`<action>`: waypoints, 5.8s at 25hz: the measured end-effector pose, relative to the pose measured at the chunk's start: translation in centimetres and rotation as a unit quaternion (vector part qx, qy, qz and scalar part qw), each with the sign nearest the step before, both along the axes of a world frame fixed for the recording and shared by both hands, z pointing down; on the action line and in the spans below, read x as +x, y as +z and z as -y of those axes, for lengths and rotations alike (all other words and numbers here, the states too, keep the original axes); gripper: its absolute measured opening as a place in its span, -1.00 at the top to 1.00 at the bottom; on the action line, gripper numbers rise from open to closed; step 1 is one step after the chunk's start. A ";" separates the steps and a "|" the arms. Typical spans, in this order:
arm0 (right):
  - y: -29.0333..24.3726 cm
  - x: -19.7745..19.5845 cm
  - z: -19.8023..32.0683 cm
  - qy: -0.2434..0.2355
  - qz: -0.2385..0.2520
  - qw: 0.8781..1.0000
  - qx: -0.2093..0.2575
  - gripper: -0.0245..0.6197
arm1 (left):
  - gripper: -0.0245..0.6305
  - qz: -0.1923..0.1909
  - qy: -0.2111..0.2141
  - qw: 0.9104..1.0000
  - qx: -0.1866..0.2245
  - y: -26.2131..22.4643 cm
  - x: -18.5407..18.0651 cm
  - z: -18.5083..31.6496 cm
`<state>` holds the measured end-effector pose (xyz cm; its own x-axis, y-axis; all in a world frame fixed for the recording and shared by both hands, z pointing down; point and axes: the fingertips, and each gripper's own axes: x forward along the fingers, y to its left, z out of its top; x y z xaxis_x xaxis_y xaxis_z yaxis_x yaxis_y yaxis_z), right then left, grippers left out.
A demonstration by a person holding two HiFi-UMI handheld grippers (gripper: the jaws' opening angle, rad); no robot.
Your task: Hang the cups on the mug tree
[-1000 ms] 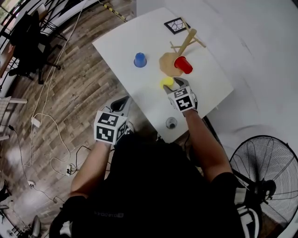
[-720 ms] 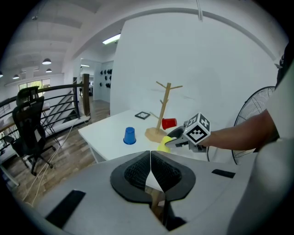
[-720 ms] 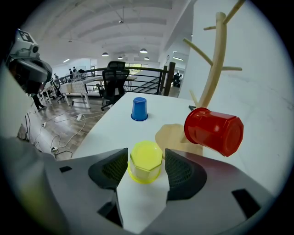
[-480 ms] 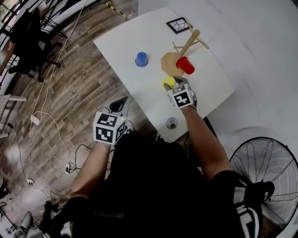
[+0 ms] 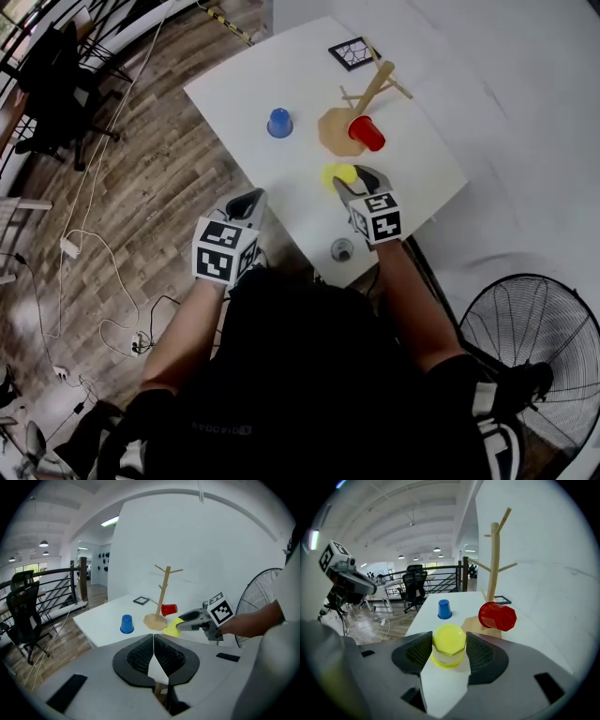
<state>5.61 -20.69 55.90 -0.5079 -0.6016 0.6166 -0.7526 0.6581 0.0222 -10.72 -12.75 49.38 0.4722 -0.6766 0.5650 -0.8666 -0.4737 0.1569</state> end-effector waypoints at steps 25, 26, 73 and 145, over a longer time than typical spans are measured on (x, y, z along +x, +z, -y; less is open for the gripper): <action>-23.3 8.4 1.4 0.115 0.171 0.951 0.229 0.25 | 0.87 0.008 0.043 0.999 0.030 -2.6 2.4 1.9; -23.9 8.5 1.6 0.117 0.173 0.949 0.237 0.25 | 0.87 0.008 0.042 0.999 0.030 -2.5 2.3 1.8; -20.4 6.6 4.4 0.093 0.119 0.967 0.204 0.25 | 0.87 0.006 0.018 0.999 0.026 -2.1 1.5 1.5; -5.6 3.8 -10.6 0.238 0.105 0.964 0.046 0.90 | 0.04 0.193 0.170 0.967 0.001 12.8 0.8 22.9</action>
<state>9.44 -10.05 50.32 -0.2672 -0.8449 0.4634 -0.9636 0.2385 -0.1210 -9.92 -35.63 62.13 0.4219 -0.5211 0.7419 -0.6554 -0.7407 -0.1476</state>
